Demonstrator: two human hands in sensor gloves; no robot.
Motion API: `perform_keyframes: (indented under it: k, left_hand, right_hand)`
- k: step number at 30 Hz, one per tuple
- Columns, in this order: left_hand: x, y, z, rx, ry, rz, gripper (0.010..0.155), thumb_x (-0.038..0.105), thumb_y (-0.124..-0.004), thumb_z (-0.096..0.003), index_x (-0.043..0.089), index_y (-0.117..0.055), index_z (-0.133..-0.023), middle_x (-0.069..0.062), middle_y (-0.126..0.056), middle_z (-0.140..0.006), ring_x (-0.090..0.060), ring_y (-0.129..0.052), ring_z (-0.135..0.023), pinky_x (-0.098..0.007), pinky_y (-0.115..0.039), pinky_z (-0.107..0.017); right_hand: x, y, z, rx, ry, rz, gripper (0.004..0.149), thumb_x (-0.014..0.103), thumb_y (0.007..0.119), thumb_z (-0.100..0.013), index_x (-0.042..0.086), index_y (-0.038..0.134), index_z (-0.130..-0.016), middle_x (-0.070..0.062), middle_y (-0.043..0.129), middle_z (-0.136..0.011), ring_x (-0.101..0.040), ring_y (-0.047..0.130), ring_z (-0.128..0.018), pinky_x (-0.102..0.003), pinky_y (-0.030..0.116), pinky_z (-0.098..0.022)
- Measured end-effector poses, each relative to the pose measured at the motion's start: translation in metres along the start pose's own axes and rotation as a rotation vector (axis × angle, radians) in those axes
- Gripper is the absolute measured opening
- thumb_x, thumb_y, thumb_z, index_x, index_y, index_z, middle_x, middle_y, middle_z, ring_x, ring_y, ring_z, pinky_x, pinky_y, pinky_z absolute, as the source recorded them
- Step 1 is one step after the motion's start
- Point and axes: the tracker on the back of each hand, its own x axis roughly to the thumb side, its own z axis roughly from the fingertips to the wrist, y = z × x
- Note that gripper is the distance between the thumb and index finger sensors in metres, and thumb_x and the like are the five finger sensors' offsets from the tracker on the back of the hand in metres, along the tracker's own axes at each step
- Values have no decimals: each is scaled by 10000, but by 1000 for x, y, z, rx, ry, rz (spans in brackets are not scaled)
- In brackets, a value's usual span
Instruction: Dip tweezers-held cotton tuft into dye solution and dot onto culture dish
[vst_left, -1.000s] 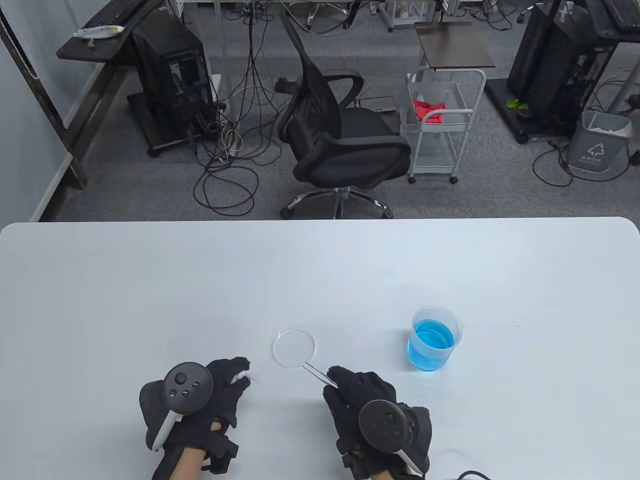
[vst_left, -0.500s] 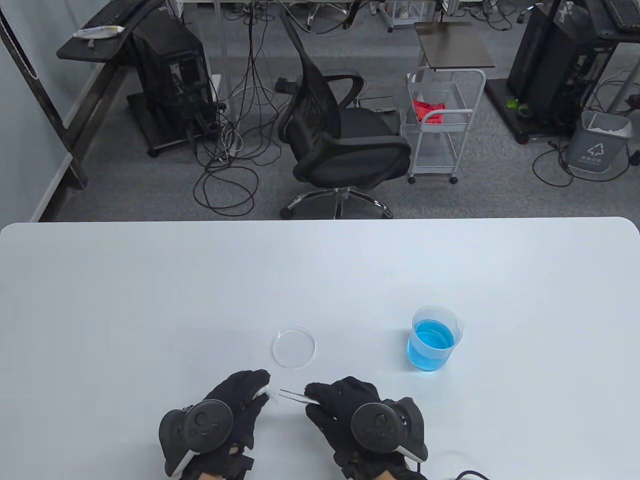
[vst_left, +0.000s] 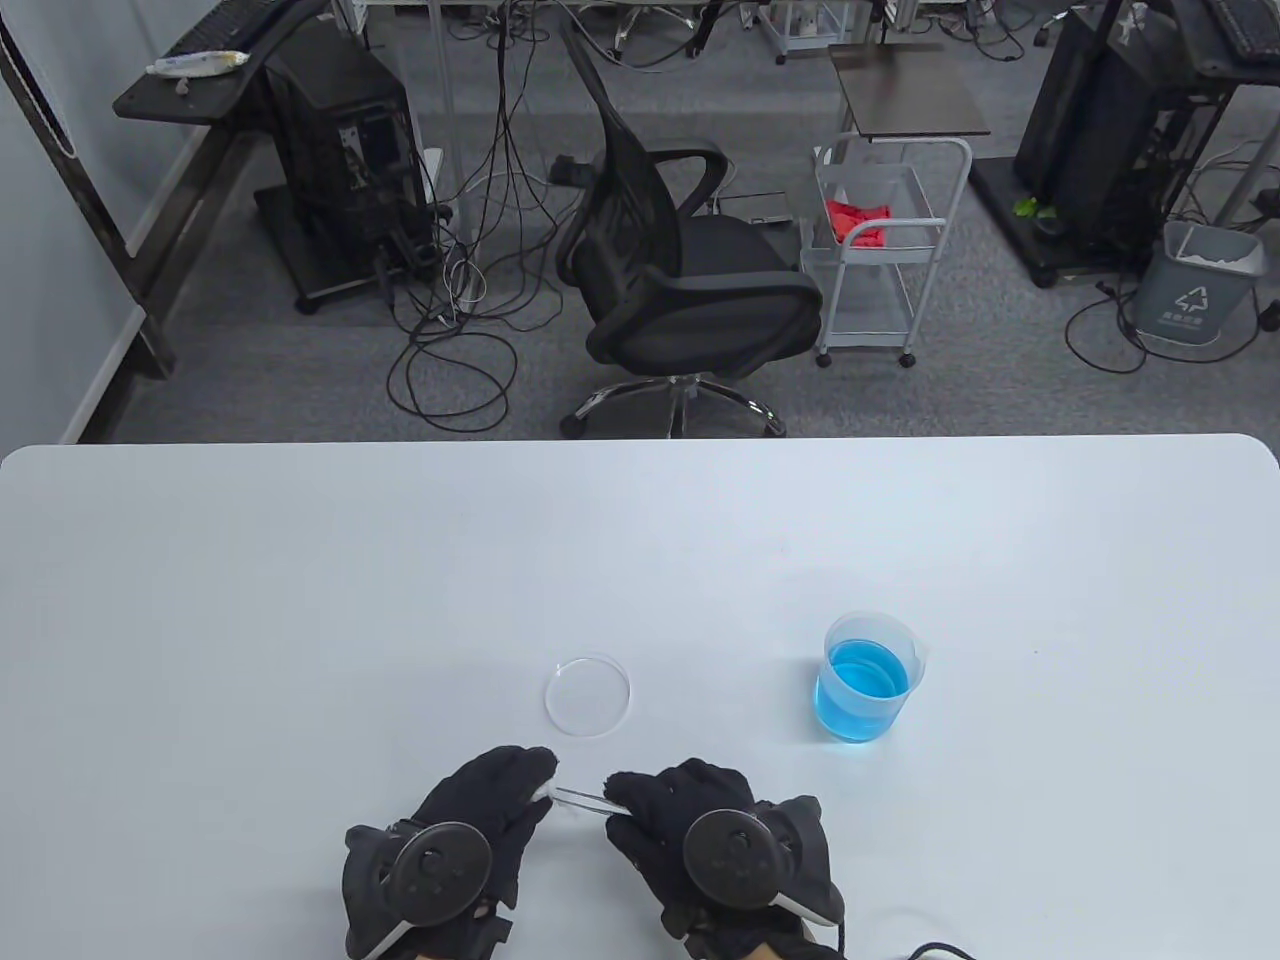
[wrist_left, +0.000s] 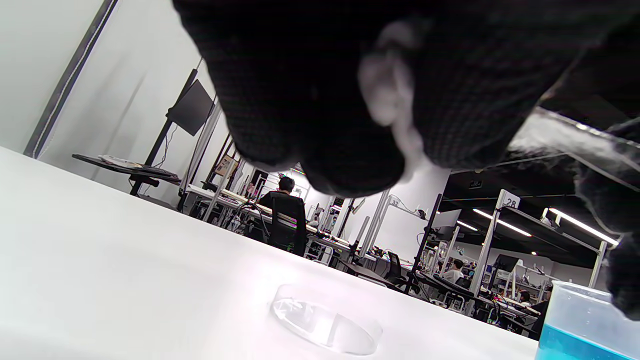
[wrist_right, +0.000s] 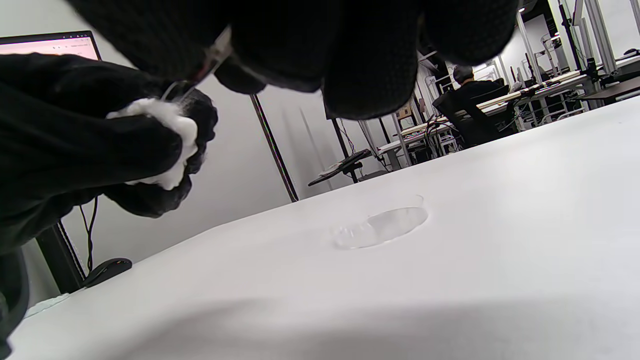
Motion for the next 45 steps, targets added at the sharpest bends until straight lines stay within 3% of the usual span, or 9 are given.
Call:
perform_keyframes:
  k: [9,27,45]
  left_hand:
    - [3,-2,0,-8,-10,-1,446,419,-952,-421,371,-900,-862,73,-944,-844,-95,-1130,-589,-283,-988,-509]
    - [7,-9,-3,-83,21,-13,428,435,-945,-428,375,-922,-851,78,-952,-838,-101,-1133,-591,-289,-988,-509]
    - [-15,-8,-10,-129,150,-106,433,436,-939,-436,376,-909,-864,73,-939,-852,-105,-1124,-607,-295,-980,-518]
  right_hand:
    - [2,1,0,8,13,26,401,411,858,-435,242,857,-799,37,950,-540,-220,950,-651,-568,693,-575]
    - [8,-7,4,-145,52,179,358,352,904,-394,164,914,-698,39,966,-427,-189,973,-608,-561,713,-565]
    - [-10,-20,5,-206,172,101,361,352,899,-399,166,906,-709,38,965,-437,-194,970,-614,-565,710,-564]
